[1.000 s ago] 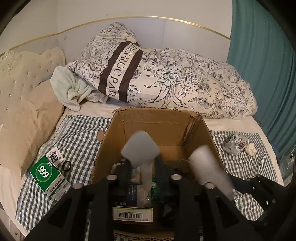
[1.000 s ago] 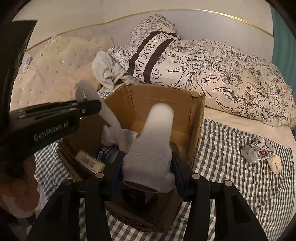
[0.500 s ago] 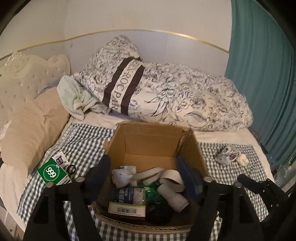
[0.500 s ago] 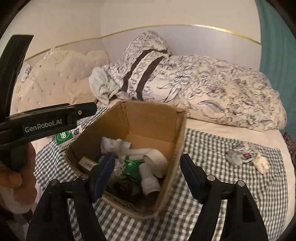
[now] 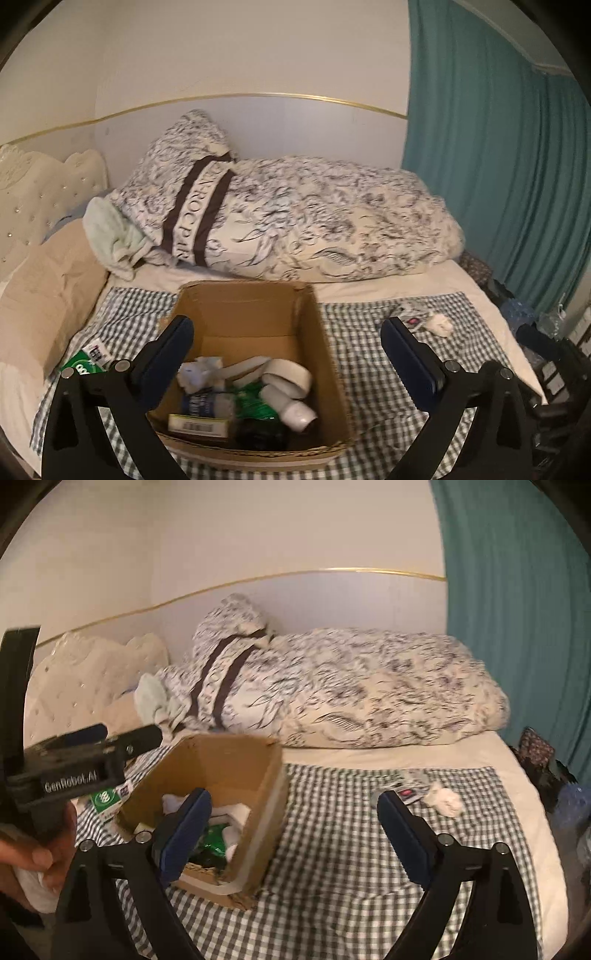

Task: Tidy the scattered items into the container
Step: 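Move both tools back toward the gray packet and white cloth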

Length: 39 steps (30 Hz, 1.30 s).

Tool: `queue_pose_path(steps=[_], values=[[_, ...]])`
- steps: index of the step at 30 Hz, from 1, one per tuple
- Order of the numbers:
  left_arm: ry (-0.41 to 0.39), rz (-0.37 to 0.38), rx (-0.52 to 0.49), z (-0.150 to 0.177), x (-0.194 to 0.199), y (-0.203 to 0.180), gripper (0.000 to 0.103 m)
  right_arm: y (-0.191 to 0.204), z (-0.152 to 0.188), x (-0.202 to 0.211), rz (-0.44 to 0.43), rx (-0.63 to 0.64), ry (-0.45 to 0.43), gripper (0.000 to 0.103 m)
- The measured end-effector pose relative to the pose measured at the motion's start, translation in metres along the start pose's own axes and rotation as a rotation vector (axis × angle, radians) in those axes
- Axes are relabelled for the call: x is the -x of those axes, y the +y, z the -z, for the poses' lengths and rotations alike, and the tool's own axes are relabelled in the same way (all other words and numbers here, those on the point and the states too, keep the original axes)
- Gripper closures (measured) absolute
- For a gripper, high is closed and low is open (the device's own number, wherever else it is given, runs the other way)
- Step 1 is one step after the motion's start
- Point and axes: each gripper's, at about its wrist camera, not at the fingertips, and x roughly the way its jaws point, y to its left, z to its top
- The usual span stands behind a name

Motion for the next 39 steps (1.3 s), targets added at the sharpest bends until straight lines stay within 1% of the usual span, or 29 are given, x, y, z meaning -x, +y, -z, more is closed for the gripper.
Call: queue_pose_path(steps=[3, 8, 10, 12, 15, 17, 21, 26, 29, 31, 34, 39], values=[[-0.003, 0.028, 0.003, -0.005, -0.001, -0.012, 0.000, -0.013, -0.006, 0.016, 0.027, -0.011, -0.019, 0.008], [-0.005, 0.064, -0.004, -0.014, -0.006, -0.036, 0.000, -0.042, -0.022, 0.032, 0.055, -0.029, -0.025, 0.008], [-0.003, 0.075, -0.018, -0.016, -0.009, -0.047, 0.000, -0.057, -0.030, 0.037, 0.091, -0.031, -0.042, 0.007], [-0.002, 0.083, -0.036, -0.018, -0.013, -0.059, 0.000, -0.072, -0.036, 0.037, 0.120, -0.040, -0.054, 0.004], [0.005, 0.098, -0.054, -0.018, -0.023, -0.072, 0.000, -0.101, -0.045, 0.031, 0.129, -0.089, -0.059, 0.003], [0.007, 0.114, -0.056, -0.017, -0.032, -0.081, 0.000, -0.116, -0.047, 0.026, 0.140, -0.098, -0.060, 0.003], [0.007, 0.123, -0.045, -0.013, -0.053, -0.098, 0.000, -0.147, -0.045, 0.000, 0.156, -0.094, -0.053, 0.003], [0.034, 0.105, -0.018, -0.006, -0.097, -0.124, 0.000, -0.190, -0.038, -0.053, 0.177, -0.059, 0.030, 0.003], [0.060, 0.092, 0.002, -0.001, -0.125, -0.138, 0.000, -0.213, -0.025, -0.081, 0.184, -0.027, 0.073, 0.003], [0.082, 0.088, 0.013, 0.003, -0.140, -0.145, 0.000, -0.225, -0.013, -0.095, 0.179, -0.019, 0.093, 0.003], [0.110, 0.062, 0.024, 0.011, -0.163, -0.153, 0.000, -0.246, 0.001, -0.116, 0.166, -0.029, 0.122, 0.003], [0.166, 0.020, 0.036, 0.025, -0.203, -0.166, 0.000, -0.265, 0.012, -0.146, 0.122, -0.042, 0.165, 0.003]])
